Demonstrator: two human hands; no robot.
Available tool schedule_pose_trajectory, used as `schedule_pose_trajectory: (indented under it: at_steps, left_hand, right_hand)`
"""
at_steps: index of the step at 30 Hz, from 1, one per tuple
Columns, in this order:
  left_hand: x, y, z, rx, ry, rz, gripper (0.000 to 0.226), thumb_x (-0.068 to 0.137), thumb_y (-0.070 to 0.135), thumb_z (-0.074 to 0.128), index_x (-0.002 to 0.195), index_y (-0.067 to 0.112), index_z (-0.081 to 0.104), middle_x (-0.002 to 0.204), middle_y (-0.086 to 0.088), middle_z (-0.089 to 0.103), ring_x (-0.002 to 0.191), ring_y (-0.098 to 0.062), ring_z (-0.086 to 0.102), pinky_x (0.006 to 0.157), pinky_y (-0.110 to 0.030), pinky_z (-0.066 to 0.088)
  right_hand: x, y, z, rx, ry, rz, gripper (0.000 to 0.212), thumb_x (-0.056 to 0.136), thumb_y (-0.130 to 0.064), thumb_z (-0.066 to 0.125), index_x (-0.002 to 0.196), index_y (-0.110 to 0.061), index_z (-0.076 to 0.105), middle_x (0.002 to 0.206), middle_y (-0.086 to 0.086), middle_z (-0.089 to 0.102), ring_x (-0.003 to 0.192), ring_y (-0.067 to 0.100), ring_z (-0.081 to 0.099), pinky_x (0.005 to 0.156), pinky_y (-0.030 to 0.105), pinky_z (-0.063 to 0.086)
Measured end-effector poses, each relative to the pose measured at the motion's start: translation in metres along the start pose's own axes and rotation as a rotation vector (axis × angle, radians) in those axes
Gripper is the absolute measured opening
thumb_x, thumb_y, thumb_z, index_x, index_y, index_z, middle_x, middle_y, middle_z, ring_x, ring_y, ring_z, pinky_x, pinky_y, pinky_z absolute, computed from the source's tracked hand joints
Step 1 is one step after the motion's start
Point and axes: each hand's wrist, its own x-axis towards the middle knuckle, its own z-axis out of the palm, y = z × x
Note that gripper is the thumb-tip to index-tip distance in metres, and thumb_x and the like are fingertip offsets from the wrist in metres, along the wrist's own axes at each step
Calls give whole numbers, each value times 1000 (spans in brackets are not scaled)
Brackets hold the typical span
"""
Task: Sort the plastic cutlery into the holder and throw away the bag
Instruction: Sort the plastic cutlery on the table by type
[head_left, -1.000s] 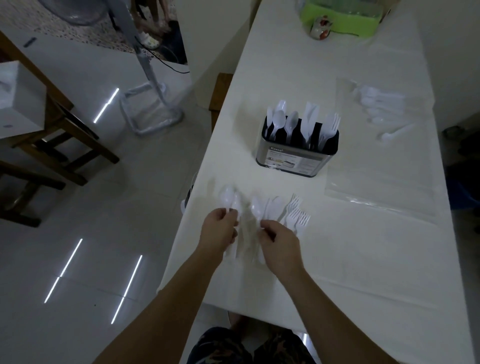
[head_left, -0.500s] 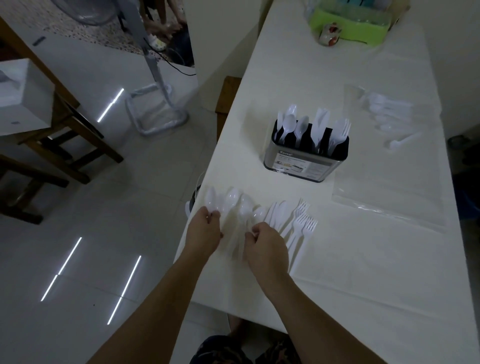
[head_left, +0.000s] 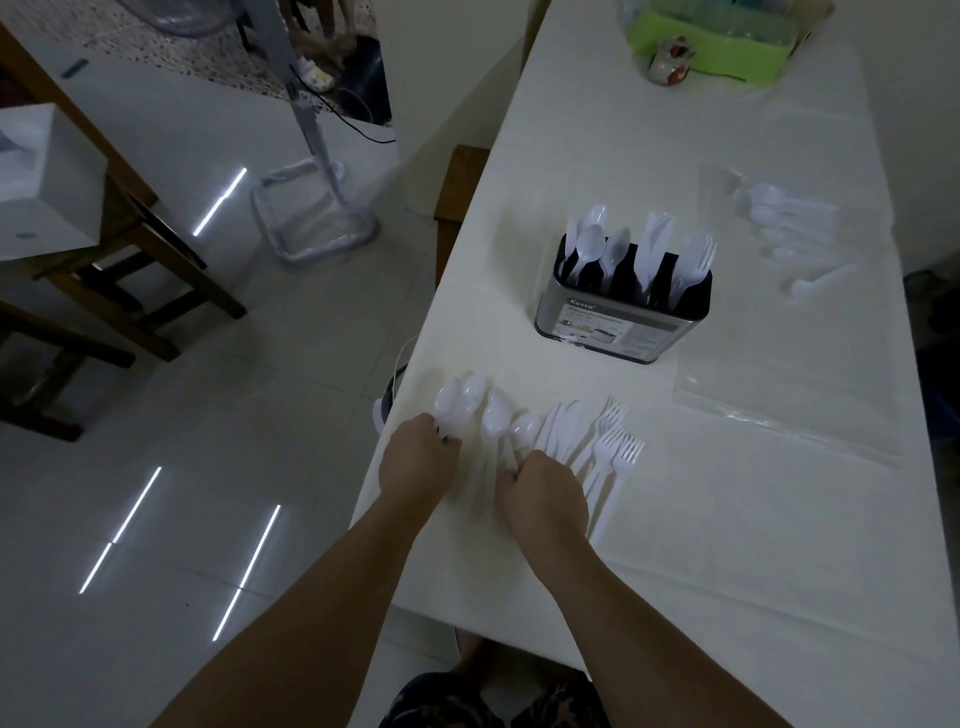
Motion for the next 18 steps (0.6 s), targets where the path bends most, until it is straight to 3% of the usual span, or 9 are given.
schedule_pose_trajectory:
  at_steps: [4, 8, 11, 15, 18]
  left_hand:
    - [1, 3, -4, -109, -9, -45, 24, 83, 14, 56, 65, 14, 40, 62, 1, 44, 54, -10, 42, 48, -23, 29]
    - [3, 2, -5, -289, -78, -99, 13, 81, 11, 57, 86, -1, 57, 76, -10, 63, 64, -18, 53, 51, -25, 38]
    - [0, 9, -6, -431, -167, -149, 13, 89, 12, 51, 92, 1, 60, 77, -8, 66, 66, -19, 57, 56, -27, 41]
    - [0, 15, 0, -529, -211, -219, 10, 86, 13, 44, 85, 8, 53, 75, -12, 59, 63, -23, 56, 54, -30, 42]
    - [0, 16, 5, -486, -217, -162, 19, 80, 23, 57, 79, 4, 56, 70, -10, 53, 59, -22, 51, 52, -30, 40]
  right_hand:
    - [2, 3, -4, 50, -9, 53, 28, 92, -39, 50, 91, -16, 65, 80, 1, 67, 73, 21, 67, 59, 26, 48]
    - [1, 6, -6, 117, 2, 72, 28, 89, -39, 52, 82, -15, 63, 69, -2, 62, 61, 16, 61, 49, 22, 41]
    - [-1, 7, -8, 167, 15, 68, 27, 90, -37, 53, 75, -16, 60, 62, -4, 59, 52, 10, 57, 44, 21, 36]
    - [-4, 1, -12, 255, 6, 41, 27, 89, -33, 55, 65, -19, 54, 57, -6, 55, 49, 10, 52, 44, 21, 34]
    - [-4, -3, -13, 284, 8, 4, 29, 87, -30, 56, 59, -21, 50, 52, -8, 48, 46, 9, 46, 45, 23, 35]
